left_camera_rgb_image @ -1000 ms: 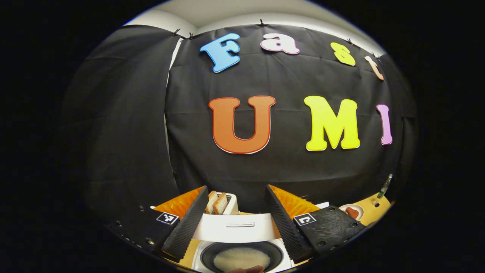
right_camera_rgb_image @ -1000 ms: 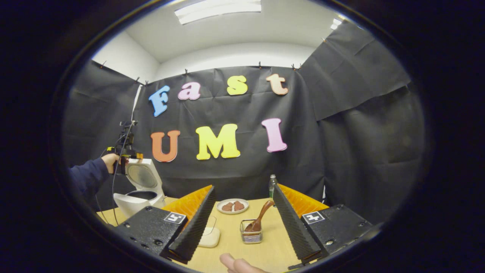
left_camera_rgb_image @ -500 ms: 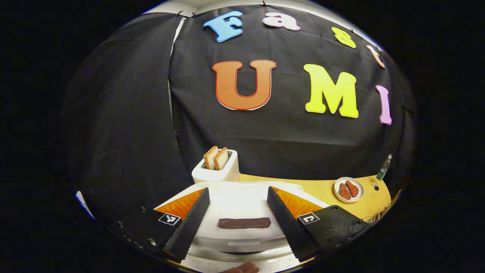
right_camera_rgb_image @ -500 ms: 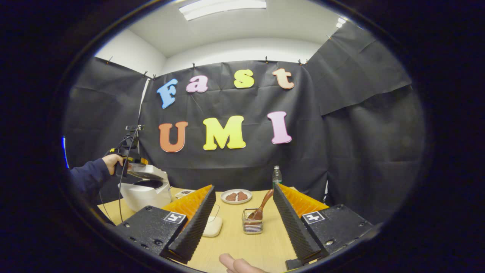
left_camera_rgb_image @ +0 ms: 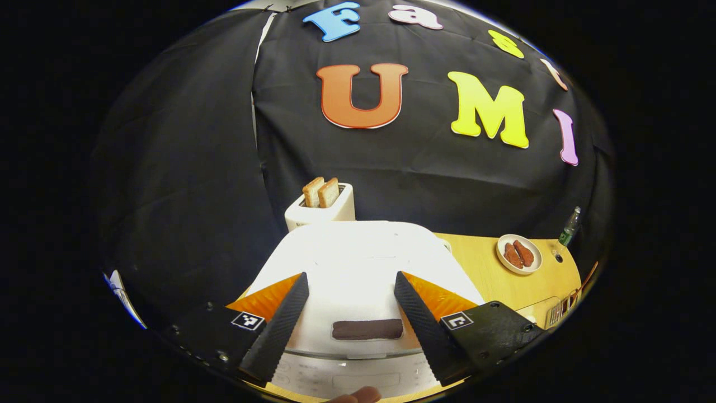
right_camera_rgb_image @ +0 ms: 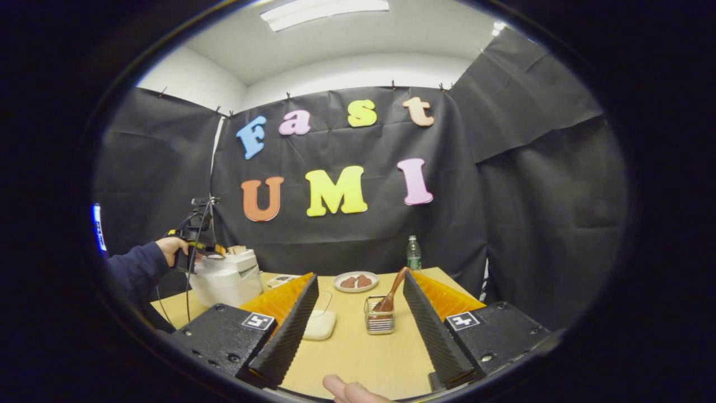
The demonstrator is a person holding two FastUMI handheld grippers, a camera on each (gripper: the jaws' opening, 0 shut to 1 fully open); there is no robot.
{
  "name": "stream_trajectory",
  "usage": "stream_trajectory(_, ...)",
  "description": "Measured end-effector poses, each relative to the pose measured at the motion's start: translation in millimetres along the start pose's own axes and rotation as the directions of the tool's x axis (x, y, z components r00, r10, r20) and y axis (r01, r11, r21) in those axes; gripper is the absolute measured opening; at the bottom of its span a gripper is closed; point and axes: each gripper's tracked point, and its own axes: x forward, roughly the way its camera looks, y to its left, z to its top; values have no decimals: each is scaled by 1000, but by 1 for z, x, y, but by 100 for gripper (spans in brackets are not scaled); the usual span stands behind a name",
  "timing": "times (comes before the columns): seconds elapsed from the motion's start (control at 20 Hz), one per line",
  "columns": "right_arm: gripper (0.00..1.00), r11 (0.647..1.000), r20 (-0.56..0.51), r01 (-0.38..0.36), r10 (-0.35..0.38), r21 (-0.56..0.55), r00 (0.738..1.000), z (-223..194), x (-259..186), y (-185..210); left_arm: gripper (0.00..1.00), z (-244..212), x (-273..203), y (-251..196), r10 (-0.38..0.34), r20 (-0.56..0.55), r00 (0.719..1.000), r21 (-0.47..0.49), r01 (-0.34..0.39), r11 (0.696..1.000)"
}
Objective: Close the left gripper, press the button to open the rice cooker; take a wooden spoon from the chopstick holder with the right hand, scoop a spoonful of rice and pour it into the rice cooker, then put the wooden spoon back into the chopstick holder.
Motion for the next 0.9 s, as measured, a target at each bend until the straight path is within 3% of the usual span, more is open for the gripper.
stream_trajectory(0.5, 96, 1000, 37, 20, -19, -8, 999, 9, -40, 1, 100, -21, -28, -9, 4, 14, 1000, 14, -5, 1000)
stream_trajectory(0.9, 94, 999, 53, 31, -30, -23, 998, 18, -44, 2, 100, -31, -29, -14, -32, 70, 997, 42, 29, 999)
